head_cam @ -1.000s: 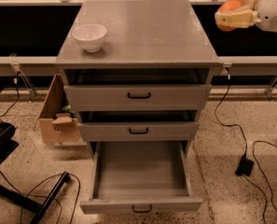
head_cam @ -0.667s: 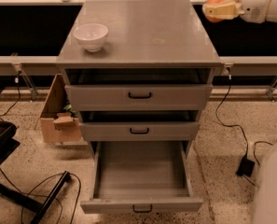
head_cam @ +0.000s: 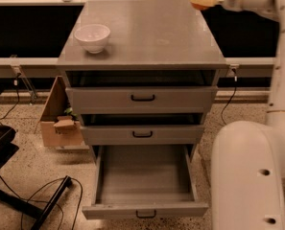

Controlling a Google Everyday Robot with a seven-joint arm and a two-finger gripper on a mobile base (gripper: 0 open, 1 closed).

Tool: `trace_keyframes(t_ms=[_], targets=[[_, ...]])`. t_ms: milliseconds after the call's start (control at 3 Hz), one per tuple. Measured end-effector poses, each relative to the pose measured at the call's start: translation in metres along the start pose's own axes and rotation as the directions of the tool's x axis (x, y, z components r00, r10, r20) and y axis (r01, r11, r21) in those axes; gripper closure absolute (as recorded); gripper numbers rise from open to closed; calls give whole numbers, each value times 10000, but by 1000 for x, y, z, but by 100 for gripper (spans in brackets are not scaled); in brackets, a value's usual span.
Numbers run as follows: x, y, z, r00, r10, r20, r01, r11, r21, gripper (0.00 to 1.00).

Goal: Pick orange from bottom drawer and place on counter

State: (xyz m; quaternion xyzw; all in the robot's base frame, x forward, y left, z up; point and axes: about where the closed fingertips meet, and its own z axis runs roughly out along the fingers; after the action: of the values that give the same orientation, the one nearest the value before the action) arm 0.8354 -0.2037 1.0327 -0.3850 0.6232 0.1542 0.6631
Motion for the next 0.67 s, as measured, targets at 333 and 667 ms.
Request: trace_keyframes(t_ms=[333,667], targets=[[12,-1,30,9965,773,-320,-763,9966,300,100],[36,9,56,9819,1608,-996,-1589,9869,266,100]])
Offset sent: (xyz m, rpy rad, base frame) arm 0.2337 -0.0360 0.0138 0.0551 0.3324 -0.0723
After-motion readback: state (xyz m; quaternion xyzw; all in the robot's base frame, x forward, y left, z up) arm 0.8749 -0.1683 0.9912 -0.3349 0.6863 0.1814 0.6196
